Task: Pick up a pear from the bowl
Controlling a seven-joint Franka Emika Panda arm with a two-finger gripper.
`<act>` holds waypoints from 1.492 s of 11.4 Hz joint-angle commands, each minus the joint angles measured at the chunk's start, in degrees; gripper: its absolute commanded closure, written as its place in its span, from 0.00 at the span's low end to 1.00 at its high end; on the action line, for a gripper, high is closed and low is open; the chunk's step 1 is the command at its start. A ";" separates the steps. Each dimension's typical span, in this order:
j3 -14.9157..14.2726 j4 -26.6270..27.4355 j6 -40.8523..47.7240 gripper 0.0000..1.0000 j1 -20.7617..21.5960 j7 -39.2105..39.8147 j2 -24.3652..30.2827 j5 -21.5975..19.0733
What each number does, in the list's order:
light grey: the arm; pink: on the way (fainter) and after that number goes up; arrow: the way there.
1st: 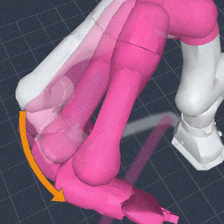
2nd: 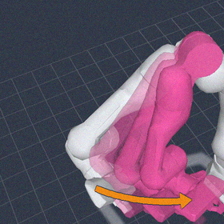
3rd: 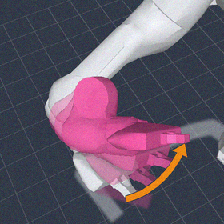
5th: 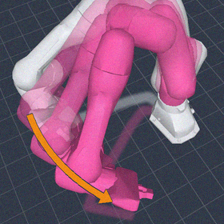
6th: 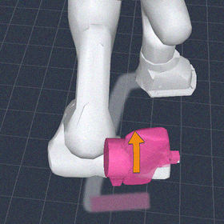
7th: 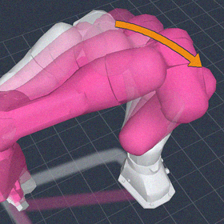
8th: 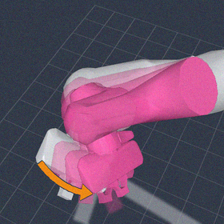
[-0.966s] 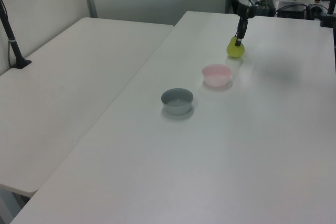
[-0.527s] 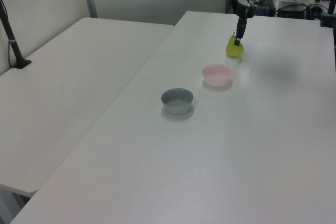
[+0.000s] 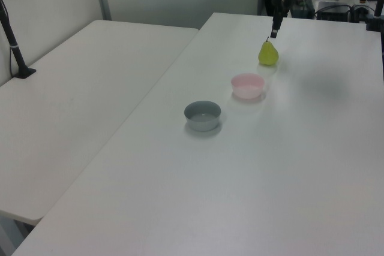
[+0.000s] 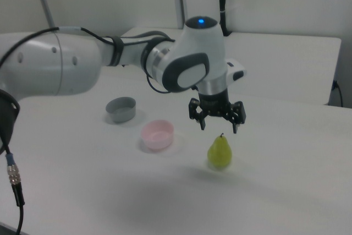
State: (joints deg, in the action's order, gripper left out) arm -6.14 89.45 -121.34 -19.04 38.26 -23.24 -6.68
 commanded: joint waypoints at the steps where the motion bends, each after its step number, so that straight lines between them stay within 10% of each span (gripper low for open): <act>1: -0.27 1.61 5.92 0.00 2.25 -9.84 6.79 3.25; 11: 1.40 0.64 27.56 0.00 9.10 -34.54 22.79 3.16; 17: 1.40 2.22 30.82 0.00 14.73 -34.23 26.23 2.63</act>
State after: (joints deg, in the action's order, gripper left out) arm -4.40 89.24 -90.48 -6.14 3.34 1.24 -4.51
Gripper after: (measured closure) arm 0.000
